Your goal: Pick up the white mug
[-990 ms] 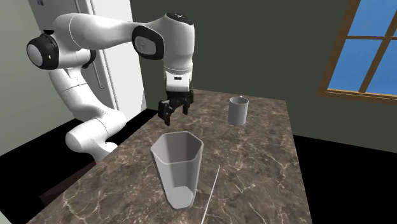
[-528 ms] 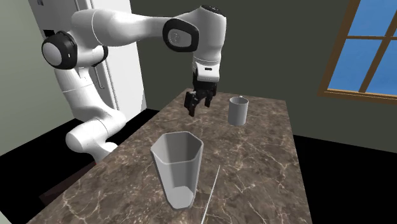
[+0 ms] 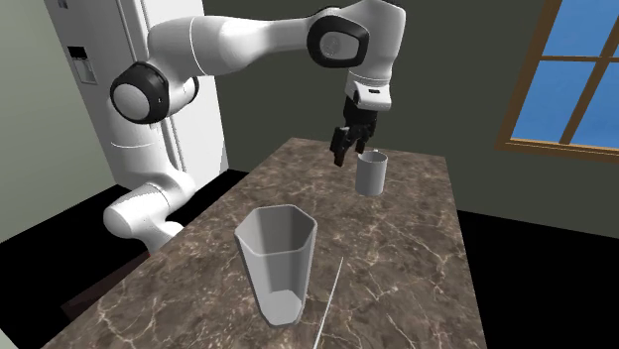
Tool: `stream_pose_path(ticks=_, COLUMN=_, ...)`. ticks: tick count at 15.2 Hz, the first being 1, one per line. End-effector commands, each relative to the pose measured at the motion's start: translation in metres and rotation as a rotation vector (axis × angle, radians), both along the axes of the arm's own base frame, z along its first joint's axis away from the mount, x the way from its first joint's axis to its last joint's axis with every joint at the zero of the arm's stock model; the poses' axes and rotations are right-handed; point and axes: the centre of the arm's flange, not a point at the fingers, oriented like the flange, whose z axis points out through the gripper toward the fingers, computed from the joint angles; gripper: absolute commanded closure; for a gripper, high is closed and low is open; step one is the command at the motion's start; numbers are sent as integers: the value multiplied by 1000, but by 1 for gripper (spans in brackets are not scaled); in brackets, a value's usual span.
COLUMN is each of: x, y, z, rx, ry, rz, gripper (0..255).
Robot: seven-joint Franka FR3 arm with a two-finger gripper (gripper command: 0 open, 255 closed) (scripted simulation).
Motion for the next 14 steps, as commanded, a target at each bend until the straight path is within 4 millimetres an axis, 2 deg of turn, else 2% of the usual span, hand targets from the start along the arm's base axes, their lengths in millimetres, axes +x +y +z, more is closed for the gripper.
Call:
stream_pose_path(ticks=1, x=19, y=21, z=5, rx=-1, ry=3, rz=-7, gripper=0)
stream_pose_path(ticks=3, x=30, y=33, z=9, rx=-2, ry=4, rz=-10, gripper=0)
stream_pose_path(ticks=10, x=30, y=33, z=-31, rx=-2, ry=4, rz=-10, gripper=0)
stream_pose_path(ticks=12, x=30, y=33, z=-31, rx=-2, ry=4, rz=-10, gripper=0)
stream_pose_path(ticks=13, x=30, y=33, z=-32, rx=-2, ry=4, rz=-10, gripper=255)
stream_pose_path(ticks=14, x=30, y=33, z=-32, rx=-2, ry=4, rz=-10, gripper=255)
